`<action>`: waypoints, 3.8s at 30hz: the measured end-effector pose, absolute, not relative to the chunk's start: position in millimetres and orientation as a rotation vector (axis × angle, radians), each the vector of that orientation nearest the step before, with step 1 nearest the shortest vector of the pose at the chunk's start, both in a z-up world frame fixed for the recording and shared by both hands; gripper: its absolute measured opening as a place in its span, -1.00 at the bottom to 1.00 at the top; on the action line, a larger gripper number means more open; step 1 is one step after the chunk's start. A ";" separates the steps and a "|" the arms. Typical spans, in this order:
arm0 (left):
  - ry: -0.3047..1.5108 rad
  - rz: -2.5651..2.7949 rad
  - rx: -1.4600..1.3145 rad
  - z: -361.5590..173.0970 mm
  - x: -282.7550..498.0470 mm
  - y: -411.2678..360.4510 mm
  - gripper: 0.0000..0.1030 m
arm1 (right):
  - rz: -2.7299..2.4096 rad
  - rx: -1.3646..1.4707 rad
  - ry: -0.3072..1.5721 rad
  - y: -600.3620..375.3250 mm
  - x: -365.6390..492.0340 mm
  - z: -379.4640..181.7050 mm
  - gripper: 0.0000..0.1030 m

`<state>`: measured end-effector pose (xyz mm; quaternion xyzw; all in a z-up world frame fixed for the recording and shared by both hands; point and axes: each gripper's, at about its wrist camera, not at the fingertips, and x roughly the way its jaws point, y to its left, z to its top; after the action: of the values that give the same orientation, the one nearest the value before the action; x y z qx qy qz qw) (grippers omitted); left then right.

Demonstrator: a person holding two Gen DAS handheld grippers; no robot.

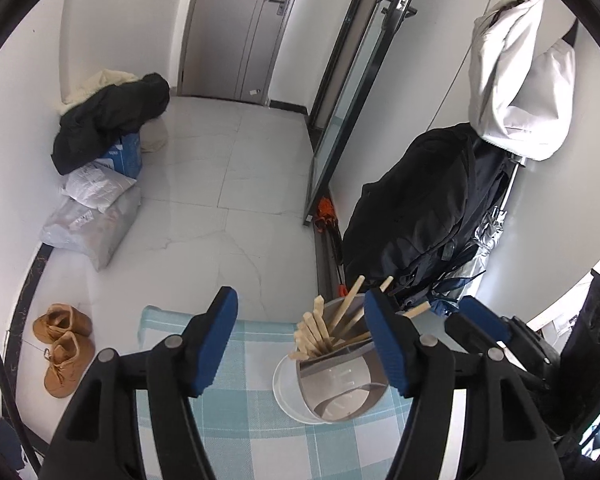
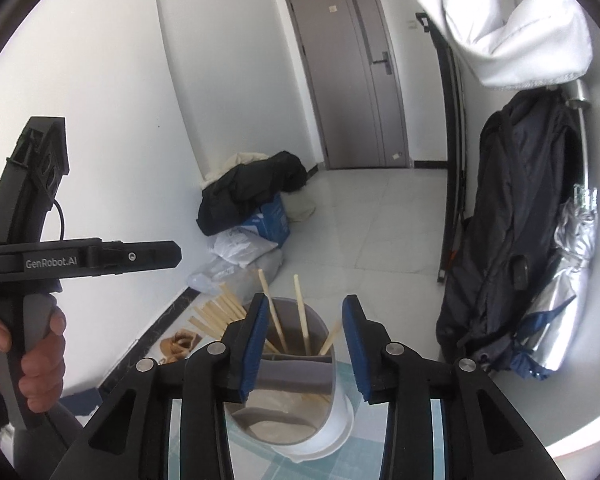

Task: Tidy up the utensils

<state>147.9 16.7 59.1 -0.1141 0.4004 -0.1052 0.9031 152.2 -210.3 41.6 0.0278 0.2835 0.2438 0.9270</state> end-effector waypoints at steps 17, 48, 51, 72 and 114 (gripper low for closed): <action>0.616 -0.130 -0.159 116.4 60.0 4.7 0.65 | 0.432 0.085 0.346 -227.8 38.4 112.9 0.63; 0.402 0.031 -0.058 37.7 -29.1 5.1 0.98 | 0.235 0.086 0.293 -245.3 -53.0 30.2 1.00; 0.428 0.031 -0.043 27.1 -24.0 2.1 0.98 | 0.228 0.089 0.311 -244.0 -49.7 21.0 1.00; 0.505 0.030 -0.073 11.1 -8.4 -3.7 0.98 | 0.215 0.153 0.379 -255.2 -26.4 -1.8 1.00; 0.471 0.016 -0.012 13.9 -19.8 -16.8 0.98 | 0.207 0.145 0.386 -255.3 -32.4 -1.1 1.00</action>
<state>-19.8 -16.8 13.9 -0.0061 0.2334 0.0078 0.9723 -32.4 -255.3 -1.1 0.0720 0.1911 0.1028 0.9735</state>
